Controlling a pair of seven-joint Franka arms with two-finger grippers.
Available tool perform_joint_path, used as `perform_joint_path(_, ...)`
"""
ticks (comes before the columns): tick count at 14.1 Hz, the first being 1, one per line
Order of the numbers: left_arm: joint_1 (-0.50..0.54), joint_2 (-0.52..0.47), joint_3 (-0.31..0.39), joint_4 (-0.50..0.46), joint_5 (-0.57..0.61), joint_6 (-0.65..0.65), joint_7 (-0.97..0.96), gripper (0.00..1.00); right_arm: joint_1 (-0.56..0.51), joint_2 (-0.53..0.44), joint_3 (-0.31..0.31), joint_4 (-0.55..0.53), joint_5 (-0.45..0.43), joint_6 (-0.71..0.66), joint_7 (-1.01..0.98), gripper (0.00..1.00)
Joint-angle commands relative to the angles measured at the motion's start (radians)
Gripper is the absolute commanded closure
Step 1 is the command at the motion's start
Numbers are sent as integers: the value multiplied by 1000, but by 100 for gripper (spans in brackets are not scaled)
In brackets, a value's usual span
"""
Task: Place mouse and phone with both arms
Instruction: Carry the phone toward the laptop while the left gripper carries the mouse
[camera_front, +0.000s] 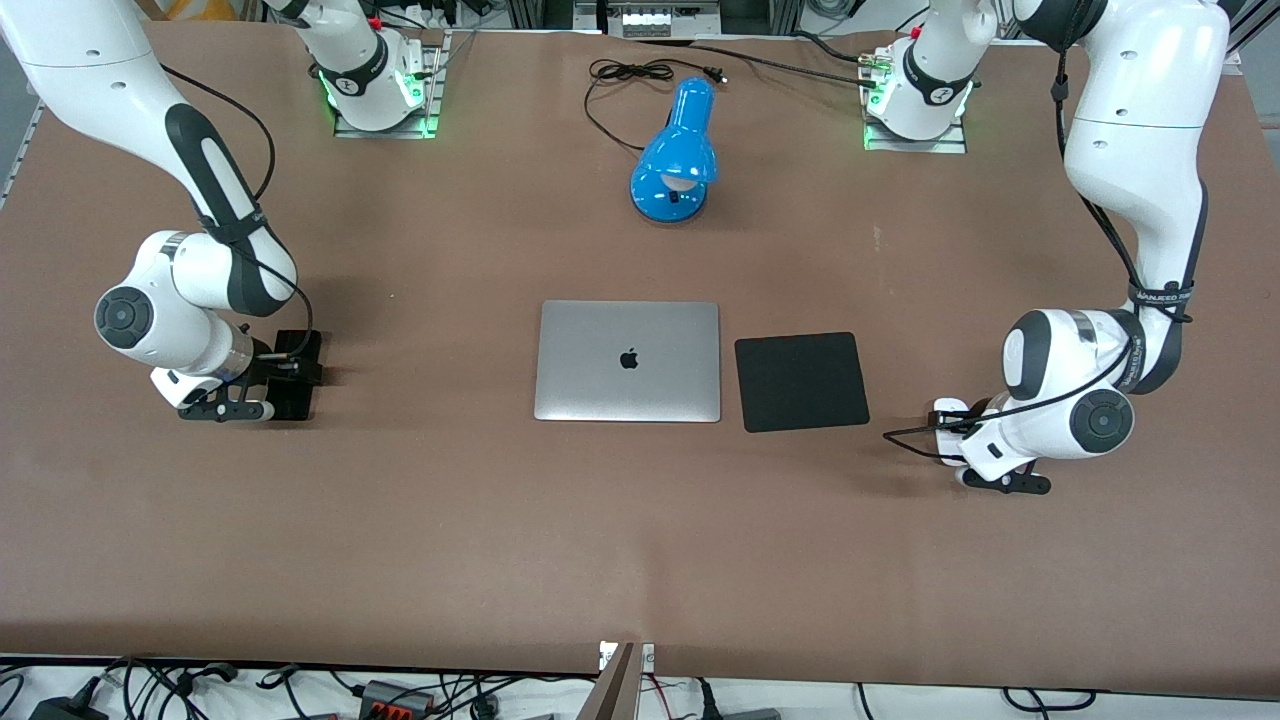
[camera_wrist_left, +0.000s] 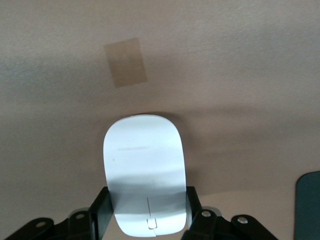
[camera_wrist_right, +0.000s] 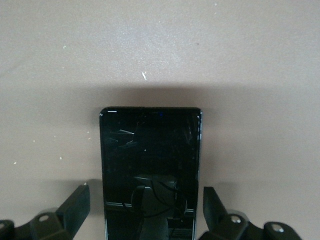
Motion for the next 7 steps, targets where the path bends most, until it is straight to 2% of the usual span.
perform_joint_path(1, -24, -17, -6, 8, 24, -6, -12, 57, -1, -6, 0, 11, 15, -18, 8, 0)
perform_joint_path(7, -113, -60, -21, 17, 15, -144, -137, 59, 2, 5, 2, 6, 15, -41, 44, 0)
